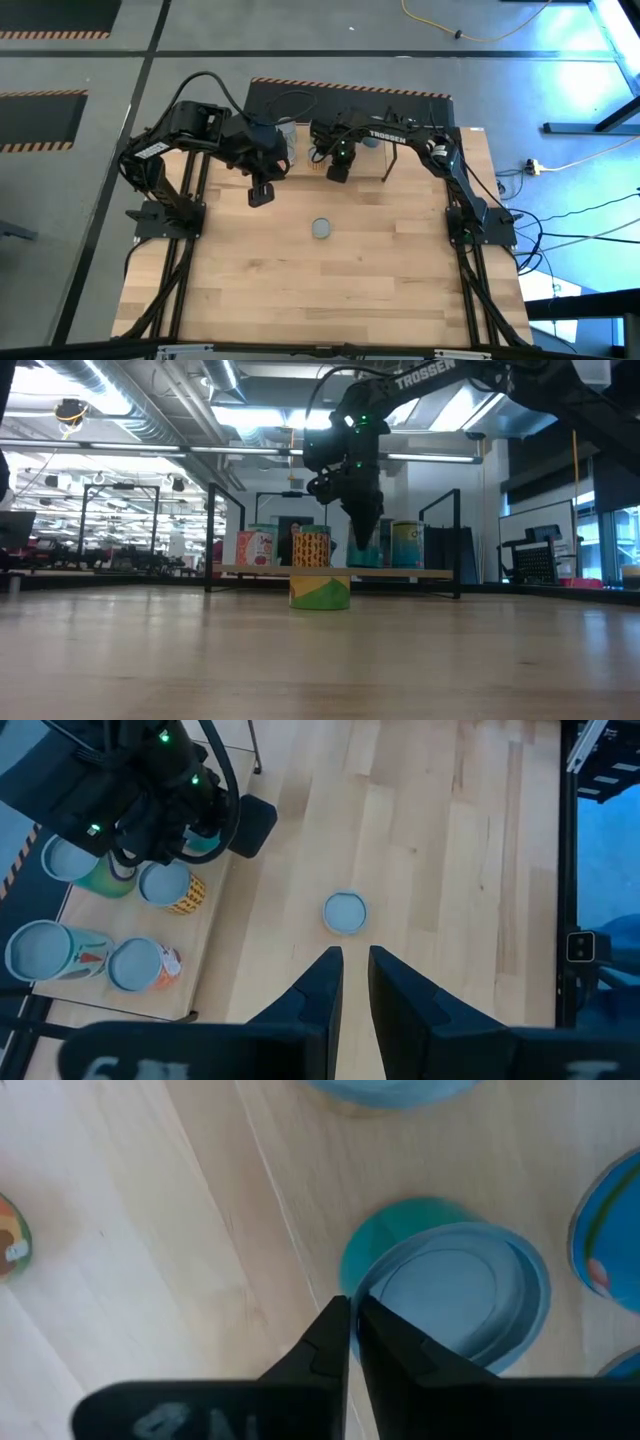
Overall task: Pick and place cans onto a shelf
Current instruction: Put the light green can on the shelf aligned with the light blue can
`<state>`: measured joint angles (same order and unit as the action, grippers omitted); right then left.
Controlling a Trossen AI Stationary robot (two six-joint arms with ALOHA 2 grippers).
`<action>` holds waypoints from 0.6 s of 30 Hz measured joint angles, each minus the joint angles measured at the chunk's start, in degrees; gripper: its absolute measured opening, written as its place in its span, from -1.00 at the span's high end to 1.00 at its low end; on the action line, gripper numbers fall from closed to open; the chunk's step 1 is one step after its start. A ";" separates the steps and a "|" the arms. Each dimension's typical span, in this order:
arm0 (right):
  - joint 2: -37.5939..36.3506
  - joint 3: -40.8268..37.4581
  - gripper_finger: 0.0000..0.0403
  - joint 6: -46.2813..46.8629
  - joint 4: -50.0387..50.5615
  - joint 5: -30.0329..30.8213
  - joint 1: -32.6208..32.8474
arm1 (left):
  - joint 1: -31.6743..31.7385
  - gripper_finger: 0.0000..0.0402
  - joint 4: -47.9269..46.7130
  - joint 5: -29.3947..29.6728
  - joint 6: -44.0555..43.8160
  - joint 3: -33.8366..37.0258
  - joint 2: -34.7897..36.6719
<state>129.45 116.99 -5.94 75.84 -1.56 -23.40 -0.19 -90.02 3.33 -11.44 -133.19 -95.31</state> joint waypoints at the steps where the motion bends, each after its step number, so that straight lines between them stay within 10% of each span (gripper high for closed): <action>1: 0.00 0.00 0.86 -0.35 0.06 0.14 0.00 | 0.00 0.78 0.00 0.00 0.00 0.00 0.00; 18: 0.00 0.00 0.85 -1.88 -0.16 1.95 0.00 | 0.00 0.78 0.00 0.00 -0.04 0.00 -0.02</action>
<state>129.45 116.99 -7.82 75.68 0.38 -23.40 -0.19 -90.02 3.33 -11.49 -133.19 -95.33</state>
